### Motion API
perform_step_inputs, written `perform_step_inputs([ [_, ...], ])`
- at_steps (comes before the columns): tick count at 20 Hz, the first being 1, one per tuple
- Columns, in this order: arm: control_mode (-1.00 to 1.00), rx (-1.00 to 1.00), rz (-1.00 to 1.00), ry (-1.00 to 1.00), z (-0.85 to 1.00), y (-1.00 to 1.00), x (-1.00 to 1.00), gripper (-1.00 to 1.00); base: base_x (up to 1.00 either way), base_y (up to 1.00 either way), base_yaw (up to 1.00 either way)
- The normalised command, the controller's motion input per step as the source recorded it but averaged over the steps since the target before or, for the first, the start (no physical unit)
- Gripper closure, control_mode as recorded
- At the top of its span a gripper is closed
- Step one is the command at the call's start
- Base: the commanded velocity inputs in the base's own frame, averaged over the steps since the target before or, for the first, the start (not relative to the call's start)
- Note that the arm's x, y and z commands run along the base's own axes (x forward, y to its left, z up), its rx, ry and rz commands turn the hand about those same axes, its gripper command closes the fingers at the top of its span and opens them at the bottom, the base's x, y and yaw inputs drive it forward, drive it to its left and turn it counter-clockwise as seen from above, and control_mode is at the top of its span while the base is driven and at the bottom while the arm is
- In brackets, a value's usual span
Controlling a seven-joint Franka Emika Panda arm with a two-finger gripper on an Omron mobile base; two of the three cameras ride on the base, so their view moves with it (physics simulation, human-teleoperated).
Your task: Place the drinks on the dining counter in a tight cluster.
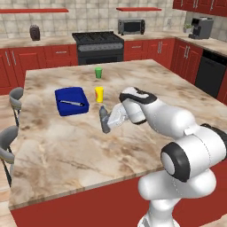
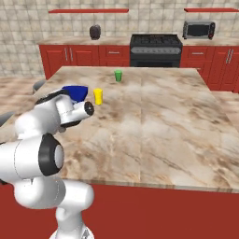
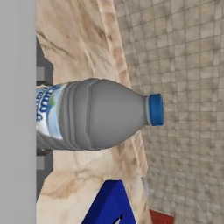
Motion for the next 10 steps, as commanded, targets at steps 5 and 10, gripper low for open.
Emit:
perform_step_inputs([
  [5,-1.0,0.0,0.18,0.04,-0.59,0.0,0.21,1.0,0.0,0.0,0.0],
  [10,-1.0,0.0,0.14,0.0,-0.25,-0.05,0.15,1.0,0.0,0.0,0.0],
])
